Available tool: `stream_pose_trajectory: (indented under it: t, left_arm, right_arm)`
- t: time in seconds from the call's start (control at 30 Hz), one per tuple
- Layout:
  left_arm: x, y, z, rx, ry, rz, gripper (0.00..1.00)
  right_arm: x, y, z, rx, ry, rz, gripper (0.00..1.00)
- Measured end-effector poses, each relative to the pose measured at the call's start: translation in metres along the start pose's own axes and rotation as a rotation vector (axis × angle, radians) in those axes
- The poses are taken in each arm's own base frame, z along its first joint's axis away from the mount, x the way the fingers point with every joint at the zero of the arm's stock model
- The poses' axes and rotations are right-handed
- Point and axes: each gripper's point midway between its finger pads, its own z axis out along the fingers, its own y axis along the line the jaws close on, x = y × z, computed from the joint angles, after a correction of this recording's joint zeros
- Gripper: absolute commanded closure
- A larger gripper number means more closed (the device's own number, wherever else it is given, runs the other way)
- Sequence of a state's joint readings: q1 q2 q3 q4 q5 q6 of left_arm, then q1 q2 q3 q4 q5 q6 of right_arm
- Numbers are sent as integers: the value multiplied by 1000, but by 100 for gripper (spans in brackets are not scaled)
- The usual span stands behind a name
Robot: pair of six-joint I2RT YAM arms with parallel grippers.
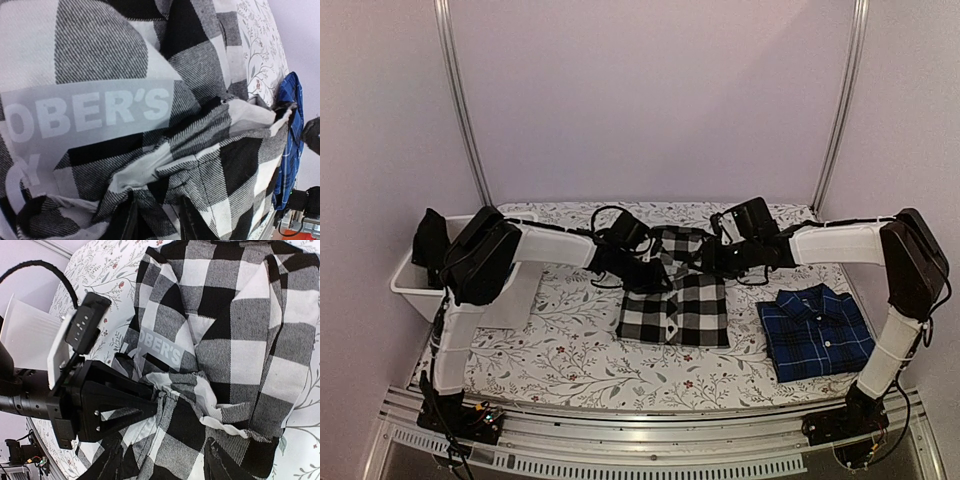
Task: Fold and stack the long sleeve shirts
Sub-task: Smooth out the 2/3-rectangle-folded shirt at the center of the board.
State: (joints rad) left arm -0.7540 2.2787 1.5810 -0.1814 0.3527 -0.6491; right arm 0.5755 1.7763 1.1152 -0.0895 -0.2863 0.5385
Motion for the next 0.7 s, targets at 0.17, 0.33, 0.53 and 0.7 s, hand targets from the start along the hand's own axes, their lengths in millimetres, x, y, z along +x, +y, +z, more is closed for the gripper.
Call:
stream_pose_trajectory:
  t: [0.17, 0.33, 0.53, 0.7]
  left_arm:
    - [-8, -5, -3, 0, -8, 12, 70]
    - [-7, -5, -4, -5, 0, 24, 70]
    - [-13, -3, -14, -26, -17, 33, 67]
    - [-31, -15, -60, -12, -90, 50, 66]
  right_arm:
    - [12, -16, -2, 26, 26, 15, 53]
    - [8, -48, 2, 48, 36, 62, 56]
    - [23, -85, 18, 98, 96, 126, 58]
    - [24, -88, 14, 130, 95, 122, 58]
